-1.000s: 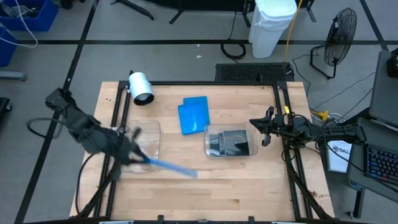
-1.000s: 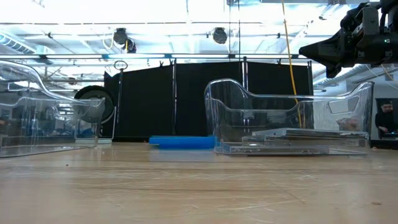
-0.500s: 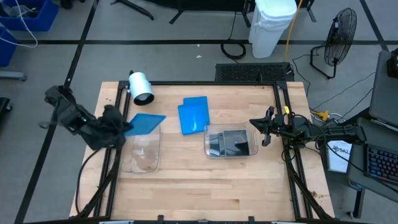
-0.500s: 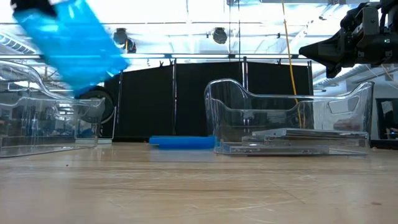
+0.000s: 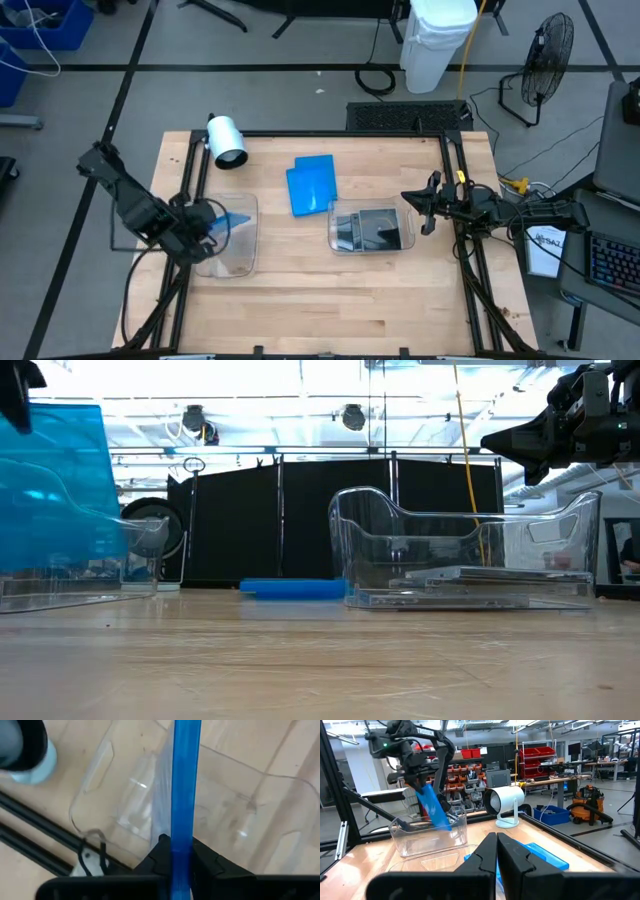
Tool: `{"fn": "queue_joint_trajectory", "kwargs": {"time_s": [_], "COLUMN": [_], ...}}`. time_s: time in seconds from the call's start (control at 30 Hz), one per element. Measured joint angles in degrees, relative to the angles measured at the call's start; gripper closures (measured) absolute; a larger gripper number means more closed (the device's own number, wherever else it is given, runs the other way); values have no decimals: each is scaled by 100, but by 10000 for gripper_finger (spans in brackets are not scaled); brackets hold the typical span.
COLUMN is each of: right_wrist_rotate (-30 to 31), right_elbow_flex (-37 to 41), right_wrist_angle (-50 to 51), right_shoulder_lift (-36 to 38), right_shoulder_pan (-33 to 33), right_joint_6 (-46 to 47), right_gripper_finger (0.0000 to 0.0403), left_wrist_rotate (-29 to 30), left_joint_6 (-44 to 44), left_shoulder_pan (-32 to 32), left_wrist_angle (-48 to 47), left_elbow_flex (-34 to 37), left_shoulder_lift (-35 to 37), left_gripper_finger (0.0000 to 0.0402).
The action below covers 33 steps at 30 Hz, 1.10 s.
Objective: Pick & place jewel cases by type
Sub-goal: Put the blue CD case into the left transparent bin
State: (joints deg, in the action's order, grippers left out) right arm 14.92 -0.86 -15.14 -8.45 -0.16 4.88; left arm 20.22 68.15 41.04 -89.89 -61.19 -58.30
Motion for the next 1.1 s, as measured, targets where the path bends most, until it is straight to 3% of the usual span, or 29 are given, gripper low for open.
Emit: {"fn": "queue_joint_trajectory", "kwargs": {"time_s": [0.23, 0.47, 0.6, 0.7, 0.9, 1.1], "right_wrist_rotate": [0, 0, 0, 0, 0, 0], "right_elbow_flex": [0, 1, 1, 0, 0, 0], "right_wrist_angle": [0, 0, 0, 0, 0, 2], "right_shoulder_lift": [0, 0, 0, 0, 0, 2], "right_shoulder_pan": [0, -1, -1, 0, 0, -2], "right_joint_6": [0, -1, -1, 0, -2, 0], "right_gripper_finger": [399, 399, 399, 399, 399, 398], "left_wrist_rotate": [-50, -65, -69, -103, -72, -27], "left_joint_6": [-12, 485, 651, 285, 2, -63], "left_shoulder_pan": [-31, -31, -31, -31, -50, -317], "left_wrist_angle": [-11, 7, 243, 501, -13, 140], "left_elbow_flex": [0, 0, 0, -2, -7, -60], "left_shoulder_lift": [-589, -855, -912, -918, -1048, -1054], "left_gripper_finger": [280, 240, 230, 228, 227, 227]}}
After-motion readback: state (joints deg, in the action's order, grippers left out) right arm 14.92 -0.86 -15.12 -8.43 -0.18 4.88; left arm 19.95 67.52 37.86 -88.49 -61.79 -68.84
